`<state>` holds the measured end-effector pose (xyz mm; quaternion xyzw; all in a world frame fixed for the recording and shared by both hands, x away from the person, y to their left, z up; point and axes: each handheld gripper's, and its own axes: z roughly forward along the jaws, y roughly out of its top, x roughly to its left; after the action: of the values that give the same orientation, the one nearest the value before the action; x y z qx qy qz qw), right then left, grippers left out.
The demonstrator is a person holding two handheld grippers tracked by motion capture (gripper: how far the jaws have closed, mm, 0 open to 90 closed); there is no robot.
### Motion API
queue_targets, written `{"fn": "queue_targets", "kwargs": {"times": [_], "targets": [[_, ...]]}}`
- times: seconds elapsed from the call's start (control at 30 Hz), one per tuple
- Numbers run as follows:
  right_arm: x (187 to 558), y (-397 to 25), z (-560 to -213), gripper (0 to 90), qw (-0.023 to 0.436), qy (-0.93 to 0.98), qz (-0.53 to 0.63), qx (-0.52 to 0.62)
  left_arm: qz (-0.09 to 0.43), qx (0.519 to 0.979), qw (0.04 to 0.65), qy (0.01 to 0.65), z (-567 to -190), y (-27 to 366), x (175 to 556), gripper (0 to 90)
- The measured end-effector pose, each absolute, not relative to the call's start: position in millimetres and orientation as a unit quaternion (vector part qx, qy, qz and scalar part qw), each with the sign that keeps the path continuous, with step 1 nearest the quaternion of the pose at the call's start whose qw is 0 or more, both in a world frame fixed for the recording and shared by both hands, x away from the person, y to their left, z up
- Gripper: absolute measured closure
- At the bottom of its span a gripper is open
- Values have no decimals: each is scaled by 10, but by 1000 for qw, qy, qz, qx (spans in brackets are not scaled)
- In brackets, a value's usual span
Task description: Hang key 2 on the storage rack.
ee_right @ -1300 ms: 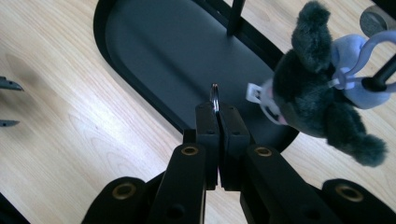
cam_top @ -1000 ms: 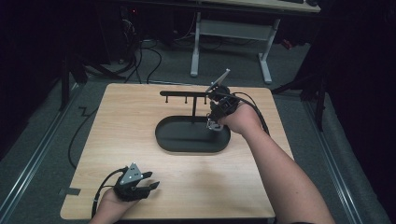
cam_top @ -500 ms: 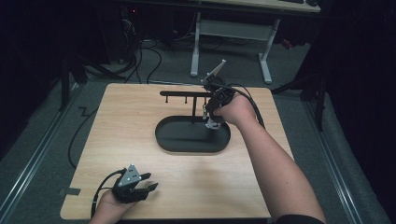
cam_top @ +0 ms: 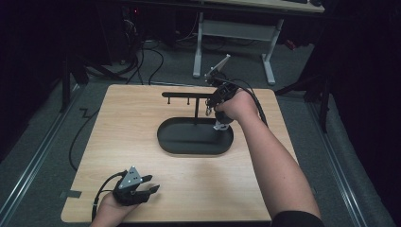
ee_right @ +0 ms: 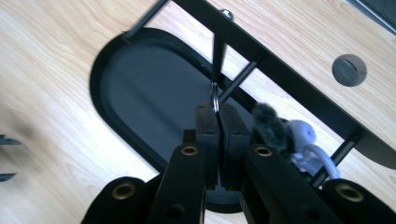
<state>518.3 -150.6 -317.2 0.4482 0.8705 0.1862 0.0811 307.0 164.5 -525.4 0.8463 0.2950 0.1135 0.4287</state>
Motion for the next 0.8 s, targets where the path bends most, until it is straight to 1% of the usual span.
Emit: {"fn": "queue_targets", "kwargs": {"times": [0.13,0.27,0.3,0.33,0.4,0.63,0.8], "targets": [[5250,-1563,-3194,888,73,860,198,464,113,847,428,294,-5264,1636,3068,513],[5280,-1553,-3211,879,85,858,199,466,112,850,425,291,-5267,1631,3071,513],[5278,-1552,-3211,871,89,856,199,469,112,850,425,291,-5268,1630,3071,513],[5271,-1560,-3203,842,91,852,203,474,112,850,424,291,-5268,1627,3071,513],[5268,-1563,-3196,843,93,851,204,475,112,851,424,290,-5269,1622,3070,513],[5115,-1625,-3175,846,94,851,214,470,111,854,419,287,-5270,1612,3074,513],[4937,-1705,-3282,845,87,854,219,463,114,855,418,286,-5275,1595,3078,512]]}}
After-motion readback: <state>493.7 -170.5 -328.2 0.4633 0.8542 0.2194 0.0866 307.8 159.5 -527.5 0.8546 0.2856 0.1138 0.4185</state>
